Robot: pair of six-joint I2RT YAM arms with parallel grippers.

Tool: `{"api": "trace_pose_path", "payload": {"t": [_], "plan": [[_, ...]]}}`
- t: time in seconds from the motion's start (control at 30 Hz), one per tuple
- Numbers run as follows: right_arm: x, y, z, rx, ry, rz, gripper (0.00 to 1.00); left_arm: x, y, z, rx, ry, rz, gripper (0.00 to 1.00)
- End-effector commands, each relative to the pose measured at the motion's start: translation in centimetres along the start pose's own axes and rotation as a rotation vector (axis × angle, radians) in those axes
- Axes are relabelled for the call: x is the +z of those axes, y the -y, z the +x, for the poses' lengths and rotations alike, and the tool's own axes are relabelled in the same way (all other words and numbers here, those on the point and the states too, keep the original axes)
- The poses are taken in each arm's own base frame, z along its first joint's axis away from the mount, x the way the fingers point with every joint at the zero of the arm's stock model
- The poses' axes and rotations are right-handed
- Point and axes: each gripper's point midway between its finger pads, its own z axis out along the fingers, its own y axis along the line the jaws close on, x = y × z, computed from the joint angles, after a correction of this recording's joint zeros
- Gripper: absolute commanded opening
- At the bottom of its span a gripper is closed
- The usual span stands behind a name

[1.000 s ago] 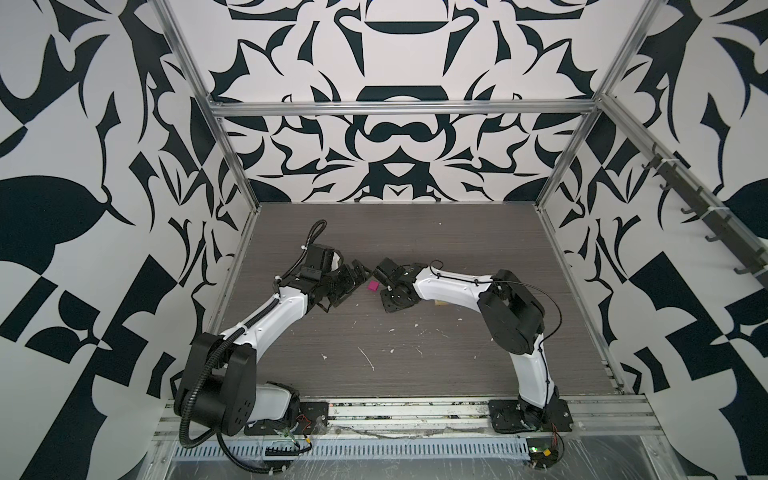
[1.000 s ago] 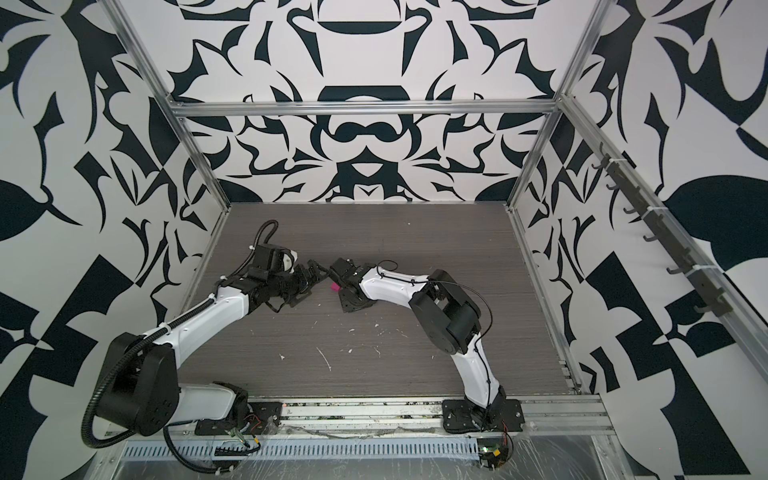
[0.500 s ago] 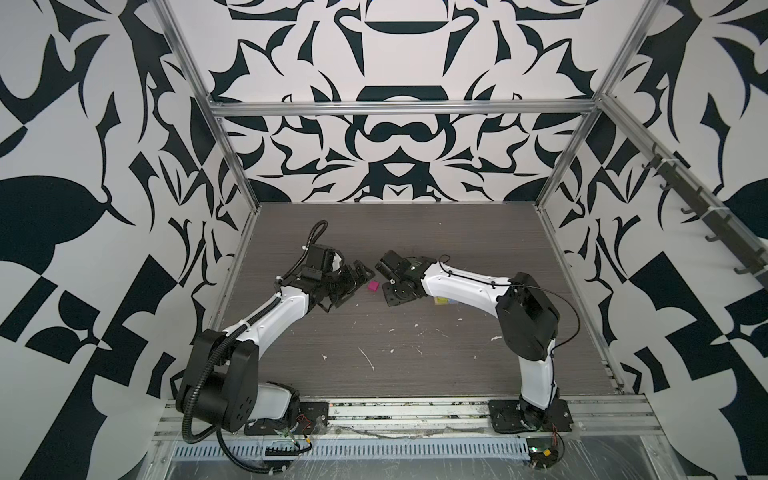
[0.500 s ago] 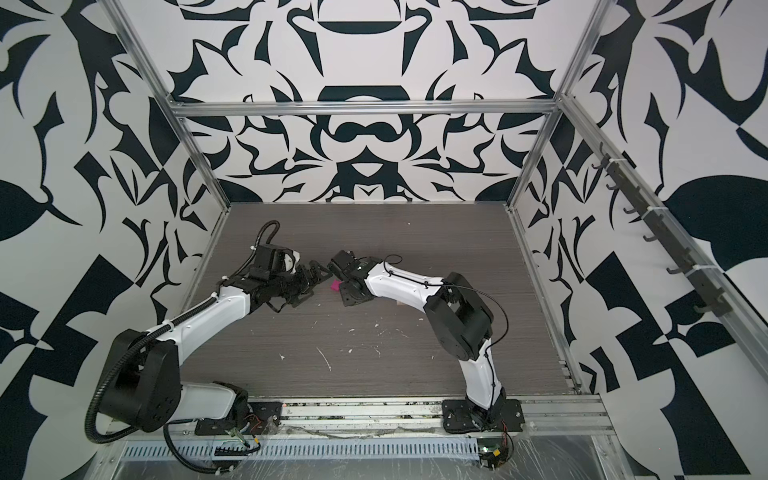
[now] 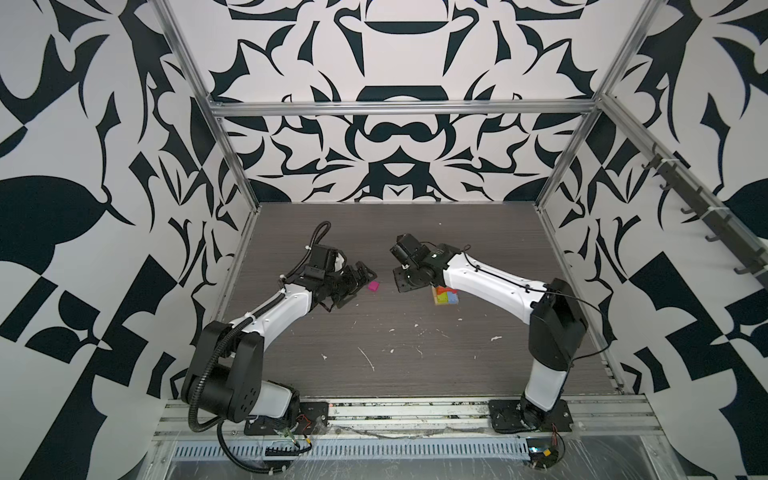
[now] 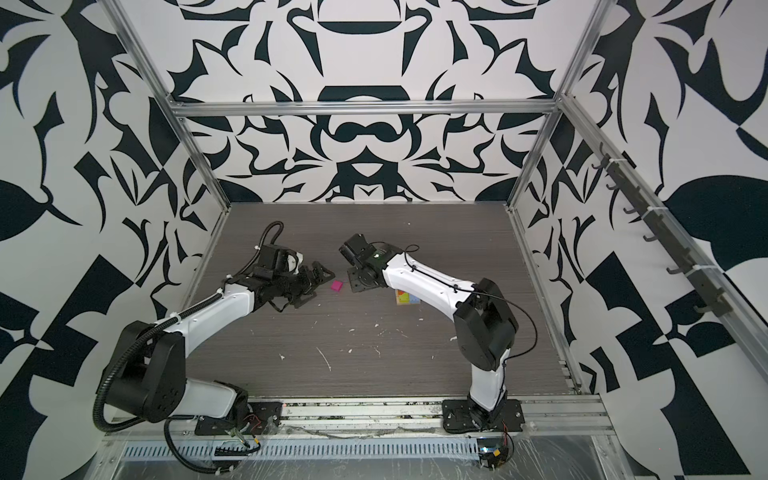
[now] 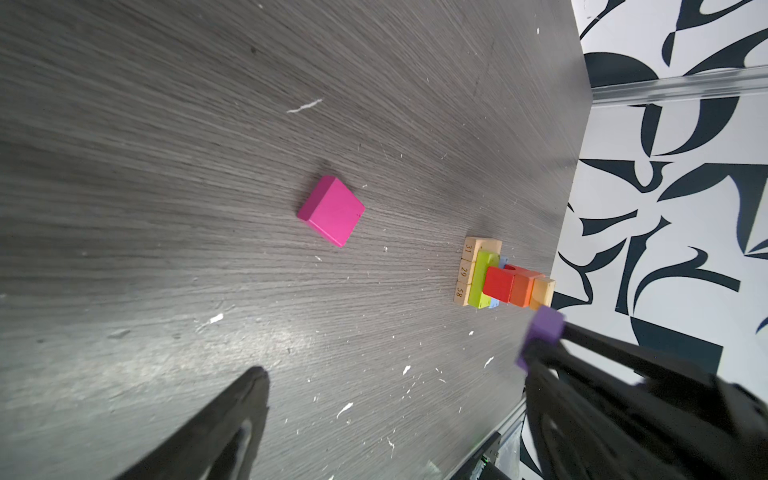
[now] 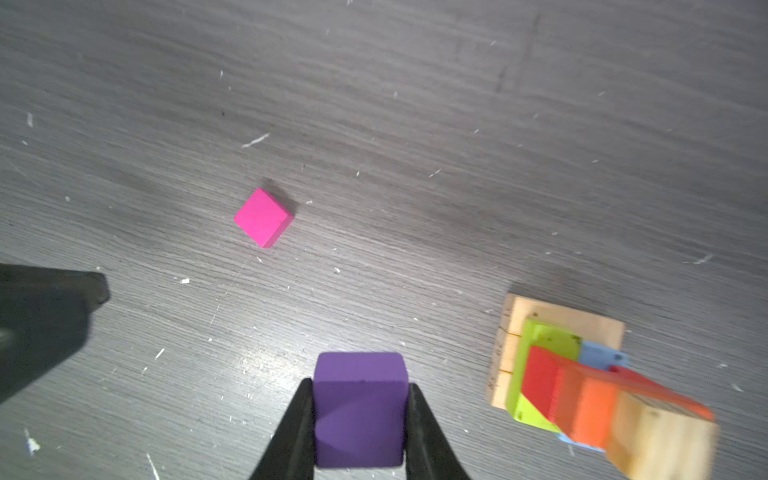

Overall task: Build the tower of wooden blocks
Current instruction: 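Lift the purple cube with the right gripper and carry it toward the tower, then lower the purple cube onto the wooden cube atop the red arch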

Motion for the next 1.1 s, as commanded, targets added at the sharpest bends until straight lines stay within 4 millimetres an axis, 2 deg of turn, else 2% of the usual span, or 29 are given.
{"api": "trace_pose_path", "payload": {"t": [0.0, 0.37, 0.73, 1.07], "plan": [[-2.4, 1.4, -0.9, -0.001, 0.031, 0.012, 0.3, 0.3, 1.4, -0.3, 0.027, -0.004, 0.027, 0.99], [-4.3, 5.5, -1.3, 0.056, 0.049, 0.041, 0.3, 1.3, 2.1, 0.2, 0.048, -0.029, 0.032, 0.99], [-5.9, 9.6, 0.0, 0.086, 0.05, 0.089, 0.3, 2.3, 3.2, 0.3, 0.066, -0.047, 0.039, 0.99], [-5.3, 11.6, 1.0, 0.106, 0.033, 0.103, 0.3, 2.3, 4.0, 0.3, 0.075, -0.044, 0.048, 0.98]]}}
